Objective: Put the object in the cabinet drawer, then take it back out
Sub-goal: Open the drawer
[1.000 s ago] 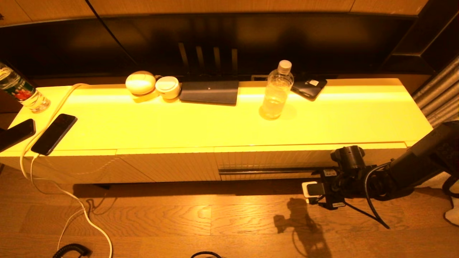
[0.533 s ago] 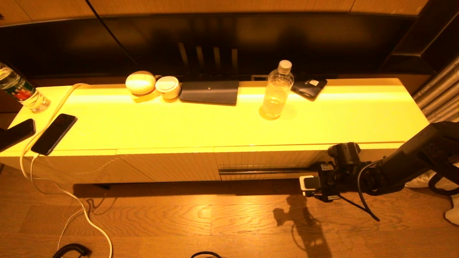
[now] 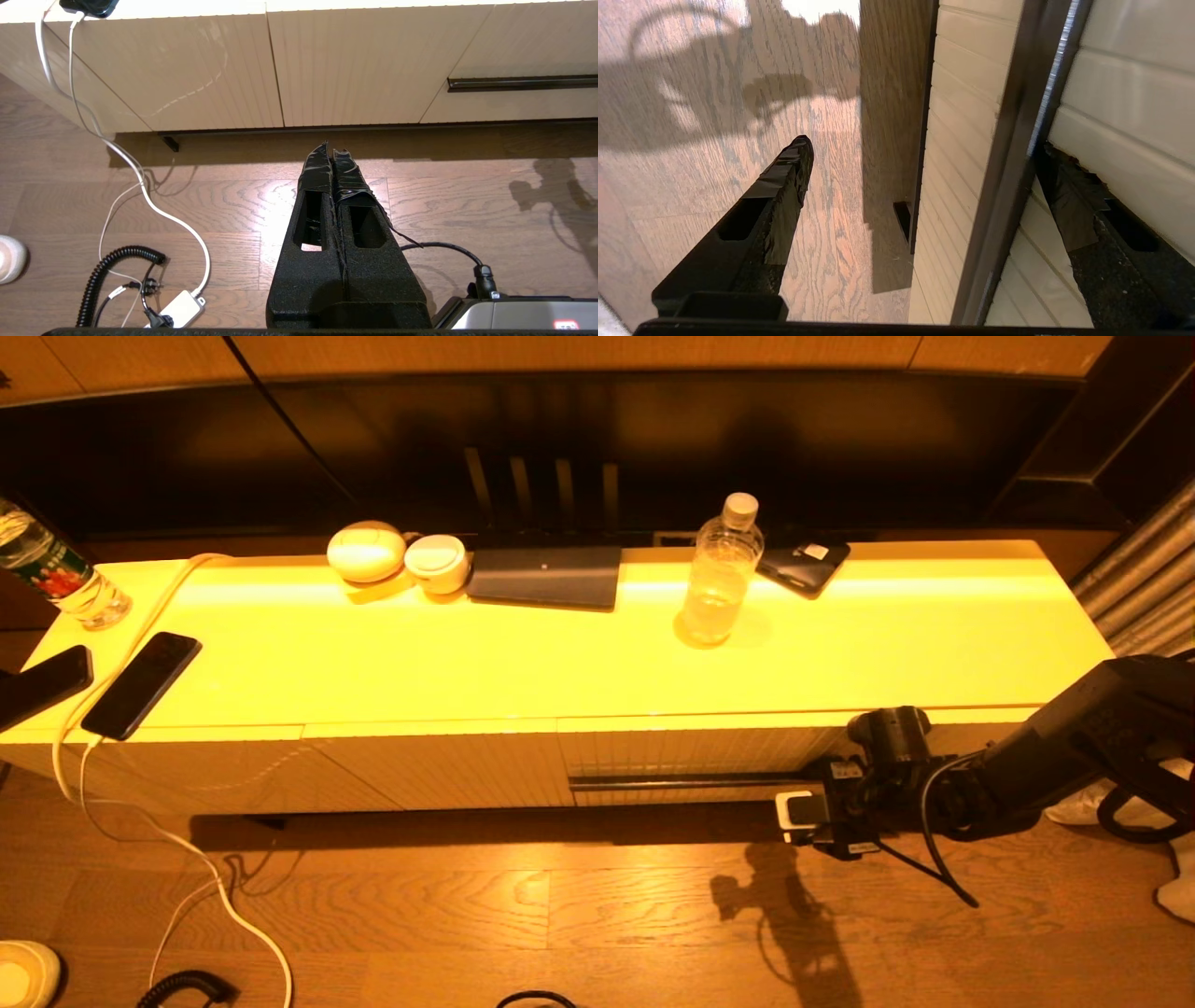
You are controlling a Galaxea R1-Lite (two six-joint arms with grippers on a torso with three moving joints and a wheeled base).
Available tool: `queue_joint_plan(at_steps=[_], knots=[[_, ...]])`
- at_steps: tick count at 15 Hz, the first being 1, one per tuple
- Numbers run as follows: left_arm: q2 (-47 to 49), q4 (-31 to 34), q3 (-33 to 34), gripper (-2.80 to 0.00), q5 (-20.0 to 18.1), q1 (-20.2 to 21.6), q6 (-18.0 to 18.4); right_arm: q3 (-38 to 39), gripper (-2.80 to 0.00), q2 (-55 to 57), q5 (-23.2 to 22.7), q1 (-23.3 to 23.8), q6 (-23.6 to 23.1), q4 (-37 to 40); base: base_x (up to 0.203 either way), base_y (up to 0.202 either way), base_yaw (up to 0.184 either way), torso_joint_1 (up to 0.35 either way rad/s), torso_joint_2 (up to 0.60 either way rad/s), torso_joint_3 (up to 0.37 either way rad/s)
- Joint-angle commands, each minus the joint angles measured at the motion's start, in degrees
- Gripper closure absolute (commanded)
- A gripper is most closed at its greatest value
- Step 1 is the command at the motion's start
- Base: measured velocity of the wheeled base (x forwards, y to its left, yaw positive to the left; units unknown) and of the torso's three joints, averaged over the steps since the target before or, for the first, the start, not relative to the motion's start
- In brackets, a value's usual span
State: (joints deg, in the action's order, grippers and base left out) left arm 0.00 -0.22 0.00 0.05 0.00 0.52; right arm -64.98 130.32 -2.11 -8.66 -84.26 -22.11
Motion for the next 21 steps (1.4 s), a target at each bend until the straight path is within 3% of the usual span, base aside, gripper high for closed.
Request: queue_joint_plan(at_steps=[1, 8, 21], knots=[[0.0, -0.04, 0.09, 0.0, 0.03, 0.0, 0.0, 1.21, -2.8, 0.24, 0.0, -0.13, -0.38, 0.14, 0.0, 0.0, 0.0, 0.0, 0.0, 0.0], [0.0, -0.04, 0.18, 0.0, 0.04, 0.0, 0.0, 6.98, -2.8, -1.54, 0.0, -0.72, 0.1, 0.42, 0.0, 0.0, 0.0, 0.0, 0.0, 0.0], [0.0, -0.04, 0.18, 0.0, 0.04, 0.0, 0.0, 29.32, -2.8, -11.94, -1.19, -2.3, 0.94, 1.24, 0.0, 0.0, 0.0, 0.0, 0.0, 0.0]])
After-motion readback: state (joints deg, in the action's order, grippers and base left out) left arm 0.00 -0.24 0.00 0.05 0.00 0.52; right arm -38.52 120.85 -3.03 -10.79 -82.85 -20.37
